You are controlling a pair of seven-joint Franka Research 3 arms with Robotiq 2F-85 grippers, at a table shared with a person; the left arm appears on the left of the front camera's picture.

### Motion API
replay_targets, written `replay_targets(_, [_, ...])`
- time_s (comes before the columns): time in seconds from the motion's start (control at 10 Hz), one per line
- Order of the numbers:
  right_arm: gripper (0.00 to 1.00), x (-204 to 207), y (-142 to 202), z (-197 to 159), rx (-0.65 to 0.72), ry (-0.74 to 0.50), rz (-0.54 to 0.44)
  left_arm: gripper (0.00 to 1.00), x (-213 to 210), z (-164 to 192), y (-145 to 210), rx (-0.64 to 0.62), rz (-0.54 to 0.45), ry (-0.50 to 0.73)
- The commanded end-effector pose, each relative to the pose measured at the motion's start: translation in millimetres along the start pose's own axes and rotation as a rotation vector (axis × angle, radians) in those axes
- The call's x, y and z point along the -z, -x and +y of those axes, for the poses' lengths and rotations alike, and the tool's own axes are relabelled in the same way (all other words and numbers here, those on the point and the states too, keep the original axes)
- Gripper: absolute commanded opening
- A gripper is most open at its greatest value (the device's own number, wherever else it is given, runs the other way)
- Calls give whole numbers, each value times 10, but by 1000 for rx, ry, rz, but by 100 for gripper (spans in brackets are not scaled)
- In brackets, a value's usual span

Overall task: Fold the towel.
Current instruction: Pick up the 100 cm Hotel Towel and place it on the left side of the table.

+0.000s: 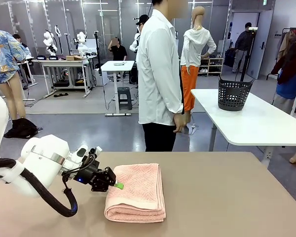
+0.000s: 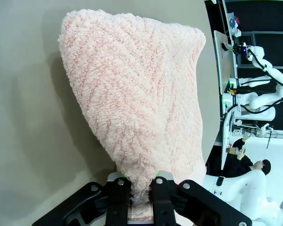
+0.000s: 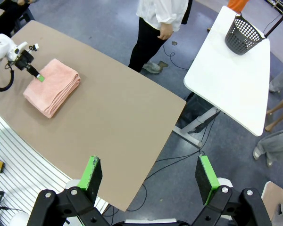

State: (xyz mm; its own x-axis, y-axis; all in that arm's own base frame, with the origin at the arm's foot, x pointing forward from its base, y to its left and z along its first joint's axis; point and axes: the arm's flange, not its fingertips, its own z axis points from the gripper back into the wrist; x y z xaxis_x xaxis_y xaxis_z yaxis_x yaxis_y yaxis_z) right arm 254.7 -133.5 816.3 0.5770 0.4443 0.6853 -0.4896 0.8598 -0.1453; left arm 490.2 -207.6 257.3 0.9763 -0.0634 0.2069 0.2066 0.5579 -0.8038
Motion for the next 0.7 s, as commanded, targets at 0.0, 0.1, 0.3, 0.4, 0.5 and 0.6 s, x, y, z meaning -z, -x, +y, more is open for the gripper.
replay_targets(0.0, [100, 1, 7, 11, 8, 3, 4, 0, -32, 35, -61, 20, 2, 19])
replay_targets(0.1, [100, 1, 7, 11, 8, 3, 4, 0, -95, 36, -58, 9, 24, 15])
replay_targets(0.3, [100, 1, 7, 11, 8, 3, 4, 0, -317, 62, -49, -1, 21, -1])
replay_targets(0.4, [100, 1, 7, 11, 8, 3, 4, 0, -496, 92, -18, 15, 36, -18])
replay_targets(0.5, [100, 1, 7, 11, 8, 3, 4, 0, -714, 149, 7, 23, 20, -47])
replay_targets(0.6, [100, 1, 7, 11, 8, 3, 4, 0, -969, 237, 39, 28, 17, -61])
